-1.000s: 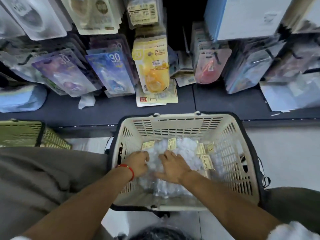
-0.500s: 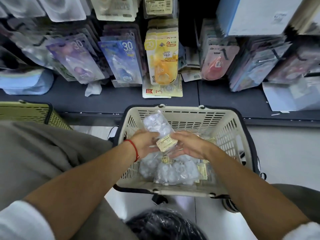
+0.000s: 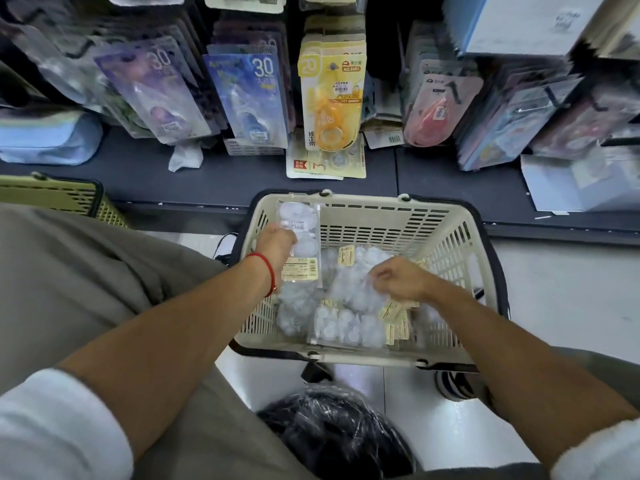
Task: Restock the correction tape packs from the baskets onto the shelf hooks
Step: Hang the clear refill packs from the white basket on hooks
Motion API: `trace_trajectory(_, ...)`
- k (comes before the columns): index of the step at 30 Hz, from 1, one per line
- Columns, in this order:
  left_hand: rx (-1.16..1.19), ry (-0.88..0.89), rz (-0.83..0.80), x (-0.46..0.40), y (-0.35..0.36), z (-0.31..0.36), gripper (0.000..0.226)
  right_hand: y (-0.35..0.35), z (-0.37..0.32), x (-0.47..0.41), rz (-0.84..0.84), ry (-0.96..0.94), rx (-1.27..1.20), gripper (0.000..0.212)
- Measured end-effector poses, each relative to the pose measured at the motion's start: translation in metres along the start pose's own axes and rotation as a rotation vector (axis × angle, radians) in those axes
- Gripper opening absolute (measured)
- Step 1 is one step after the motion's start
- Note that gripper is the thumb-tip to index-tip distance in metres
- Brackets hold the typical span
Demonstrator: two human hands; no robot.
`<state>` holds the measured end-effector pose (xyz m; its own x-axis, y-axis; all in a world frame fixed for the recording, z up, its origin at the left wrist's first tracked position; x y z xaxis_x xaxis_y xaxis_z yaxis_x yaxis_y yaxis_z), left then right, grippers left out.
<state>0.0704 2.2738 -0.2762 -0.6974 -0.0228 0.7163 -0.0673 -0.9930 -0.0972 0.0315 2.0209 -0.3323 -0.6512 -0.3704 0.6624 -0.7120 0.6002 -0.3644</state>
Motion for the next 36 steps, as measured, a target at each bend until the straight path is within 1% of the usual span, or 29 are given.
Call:
trace_trajectory(1, -0.016, 0.002, 0.034, -0.002, -0.001, 0.001, 0.042, -0.016, -0.001, 0.006, 0.097, 0.002, -0.110, 0.019)
trace_trajectory(2, -0.013, -0.002, 0.052, -0.002, -0.001, 0.001, 0.043, -0.027, -0.002, 0.012, 0.160, -0.013, -0.232, 0.022)
trace_trajectory(3, 0.007, -0.018, 0.050, -0.001, 0.001, -0.001, 0.045, -0.033, -0.005, 0.016, 0.172, -0.048, -0.371, 0.032)
trace_trajectory(4, 0.038, -0.042, 0.028, -0.001, 0.005, -0.005, 0.048, -0.032, -0.014, 0.019, 0.131, -0.103, -0.538, 0.041)
trace_trajectory(5, 0.074, -0.069, -0.013, -0.001, 0.009, -0.008, 0.053, -0.028, -0.026, 0.019, 0.058, -0.164, -0.700, 0.045)
trace_trajectory(6, 0.104, -0.090, -0.066, 0.000, 0.014, -0.011, 0.058, -0.022, -0.038, 0.015, 0.004, -0.207, -0.811, 0.042)
trace_trajectory(7, 0.129, -0.096, -0.124, 0.001, 0.020, -0.013, 0.062, -0.015, -0.049, 0.009, -0.019, -0.231, -0.859, 0.034)
trace_trajectory(8, 0.147, -0.080, -0.164, 0.000, 0.023, -0.013, 0.065, -0.008, -0.057, 0.001, 0.004, -0.244, -0.840, 0.027)
trace_trajectory(10, 0.108, 0.002, -0.166, -0.002, 0.024, -0.013, 0.066, 0.007, -0.061, -0.013, 0.138, -0.222, -0.598, 0.017)
trace_trajectory(12, 0.027, 0.058, -0.116, -0.006, 0.018, -0.014, 0.075, 0.020, -0.053, -0.021, 0.237, -0.174, -0.379, 0.024)
trace_trajectory(13, 0.019, 0.067, -0.097, -0.007, 0.014, -0.015, 0.081, 0.027, -0.043, -0.023, 0.228, -0.136, -0.316, 0.027)
trace_trajectory(14, 0.026, 0.069, -0.082, -0.007, 0.009, -0.015, 0.083, 0.036, -0.032, -0.023, 0.163, -0.097, -0.192, 0.026)
trace_trajectory(15, 0.029, 0.074, -0.063, -0.009, 0.004, -0.016, 0.083, 0.047, -0.023, -0.023, 0.053, -0.074, 0.024, 0.028)
trace_trajectory(16, 0.017, 0.078, -0.040, -0.008, 0.000, -0.015, 0.082, 0.060, -0.013, -0.023, -0.073, -0.054, 0.269, 0.040)
trace_trajectory(17, 0.004, 0.090, -0.019, -0.009, -0.004, -0.015, 0.079, 0.073, -0.003, -0.024, -0.155, -0.044, 0.446, 0.054)
trace_trajectory(18, -0.005, 0.108, 0.000, -0.010, -0.007, -0.013, 0.077, 0.082, 0.002, -0.025, -0.186, -0.047, 0.542, 0.066)
trace_trajectory(19, -0.004, 0.131, 0.017, -0.011, -0.009, -0.011, 0.074, 0.088, 0.004, -0.026, -0.173, -0.064, 0.600, 0.073)
trace_trajectory(21, 0.005, 0.159, 0.029, -0.013, -0.012, -0.007, 0.072, 0.093, 0.001, -0.030, -0.137, -0.101, 0.699, 0.077)
trace_trajectory(23, 0.002, 0.162, 0.019, -0.013, -0.012, -0.005, 0.072, 0.089, -0.003, -0.032, -0.136, -0.096, 0.753, 0.076)
trace_trajectory(25, -0.034, 0.162, 0.001, -0.014, -0.012, -0.005, 0.074, 0.082, -0.004, -0.032, -0.138, -0.071, 0.692, 0.071)
trace_trajectory(27, -0.087, 0.153, -0.011, -0.013, -0.011, -0.006, 0.083, 0.074, -0.002, -0.028, -0.121, -0.039, 0.520, 0.063)
trace_trajectory(28, -0.096, 0.140, -0.014, -0.012, -0.010, -0.007, 0.085, 0.067, 0.000, -0.025, -0.088, -0.024, 0.388, 0.055)
trace_trajectory(29, -0.093, 0.131, -0.014, -0.012, -0.009, -0.008, 0.084, 0.056, 0.002, -0.022, -0.023, -0.019, 0.234, 0.042)
trace_trajectory(31, -0.054, 0.116, 0.006, -0.012, -0.008, -0.009, 0.079, 0.031, 0.013, -0.015, 0.166, 0.012, -0.026, 0.013)
trace_trajectory(32, -0.028, 0.103, 0.019, -0.012, -0.007, -0.009, 0.078, 0.019, 0.018, -0.010, 0.262, 0.029, -0.107, 0.014)
trace_trajectory(33, 0.008, 0.091, 0.030, -0.013, -0.007, -0.008, 0.079, 0.009, 0.023, -0.006, 0.331, 0.049, -0.185, 0.021)
trace_trajectory(36, 0.030, 0.095, 0.033, -0.013, -0.003, -0.003, 0.086, -0.005, 0.031, 0.003, 0.461, 0.142, -0.426, 0.024)
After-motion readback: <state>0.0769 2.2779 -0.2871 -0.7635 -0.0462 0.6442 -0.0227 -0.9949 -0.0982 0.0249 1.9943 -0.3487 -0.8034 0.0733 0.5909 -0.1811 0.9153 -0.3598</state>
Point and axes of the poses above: each hand's wrist, its own x-axis away from the middle knuckle, its own y-axis out of the palm, z = x × y, the point moved 5 cm from there along -x, towards the middle knuckle, and after that the axes turned 9 degrees about -z, right-handed, at the moved point
